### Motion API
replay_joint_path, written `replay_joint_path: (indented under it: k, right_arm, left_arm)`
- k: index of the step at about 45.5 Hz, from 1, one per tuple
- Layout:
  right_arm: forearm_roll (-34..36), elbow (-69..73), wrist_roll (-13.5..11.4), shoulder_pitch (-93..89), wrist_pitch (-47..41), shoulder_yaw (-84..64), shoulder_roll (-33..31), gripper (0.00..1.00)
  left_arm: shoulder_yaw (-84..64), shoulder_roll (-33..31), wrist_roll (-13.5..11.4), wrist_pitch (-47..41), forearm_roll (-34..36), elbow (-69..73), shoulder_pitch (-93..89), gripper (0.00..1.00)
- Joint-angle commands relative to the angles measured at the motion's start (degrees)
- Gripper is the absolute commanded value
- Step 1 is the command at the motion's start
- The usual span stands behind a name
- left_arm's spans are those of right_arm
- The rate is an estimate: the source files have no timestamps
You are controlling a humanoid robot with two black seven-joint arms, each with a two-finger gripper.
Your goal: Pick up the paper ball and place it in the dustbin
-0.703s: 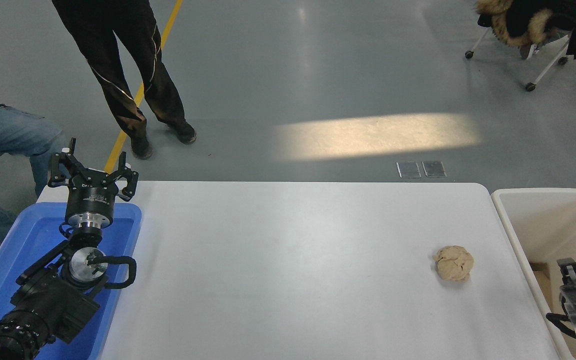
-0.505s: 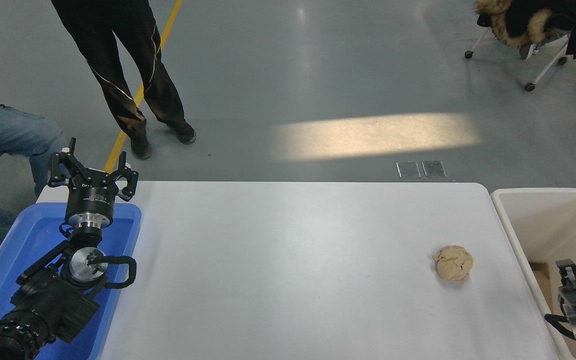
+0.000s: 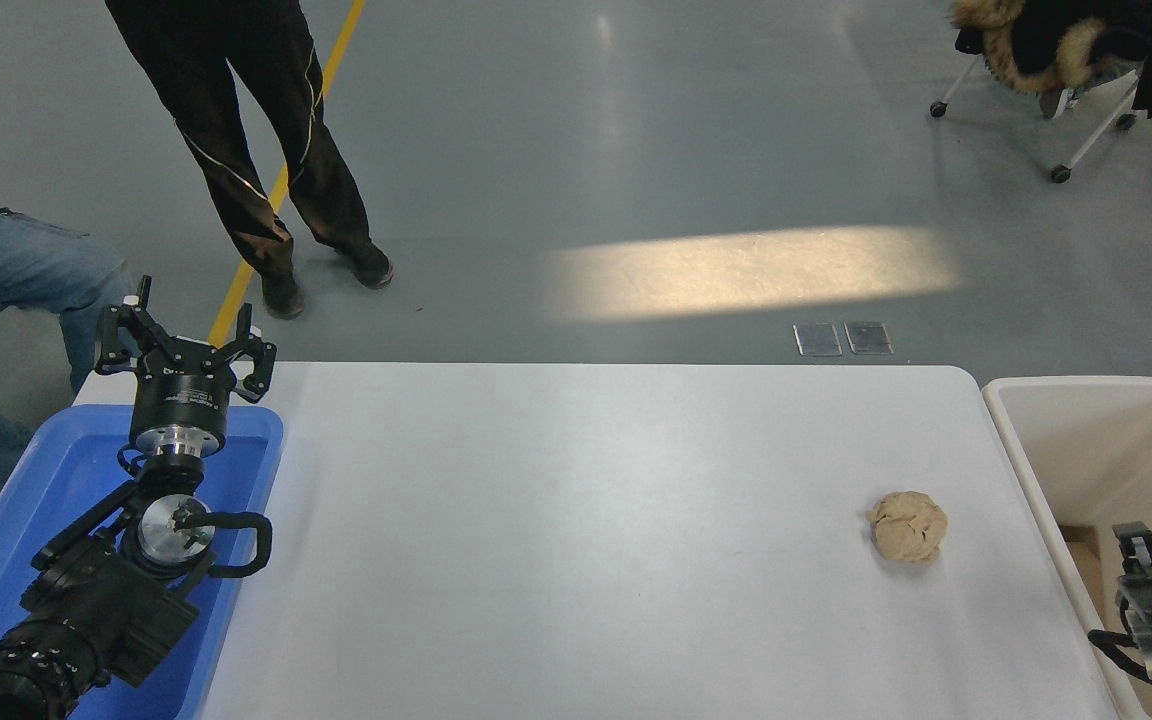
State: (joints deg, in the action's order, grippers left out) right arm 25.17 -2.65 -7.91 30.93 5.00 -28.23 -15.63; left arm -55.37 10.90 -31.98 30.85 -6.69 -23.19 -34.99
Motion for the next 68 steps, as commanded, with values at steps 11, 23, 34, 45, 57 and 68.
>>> replay_joint_path:
  k: [11,23,34,45,57,68]
  right_arm:
    - [-0.3,-0.3,0.5,-1.7,-1.0,-6.0,-3.6,1.00]
    - [-4.8,17.9,0.5,11.9,-3.5,-7.1,-12.6,1.00]
    - [-18.6,47.9,0.7,34.0,-3.1,-12.2,-25.3,1.00]
    - [-19.4,68.4,0.8,60.7,-3.9,-35.6,-23.8,1.00]
    - [-18.8,92.9,2.0,92.3,-13.2,-54.0,-10.0,1.00]
    - [-16.3,99.6,2.0,111.3,-32.5,-53.2,-8.3,1.00]
  left_arm:
    - [0.0,0.0,-0.1,0.0,0.0,0.1,0.0,0.99]
    - [0.1,0.0,-0.1,0.1,0.1,0.0,0.0,0.99]
    - [0.1,0.0,-0.1,0.1,0.1,0.0,0.0,0.99]
    - [0.1,0.0,0.0,0.1,0.1,0.0,0.0,0.99]
    - [0.0,0.0,-0.1,0.1,0.1,0.0,0.1,0.99]
    - [0.0,0.0,-0.1,0.1,0.0,0.0,0.2,0.99]
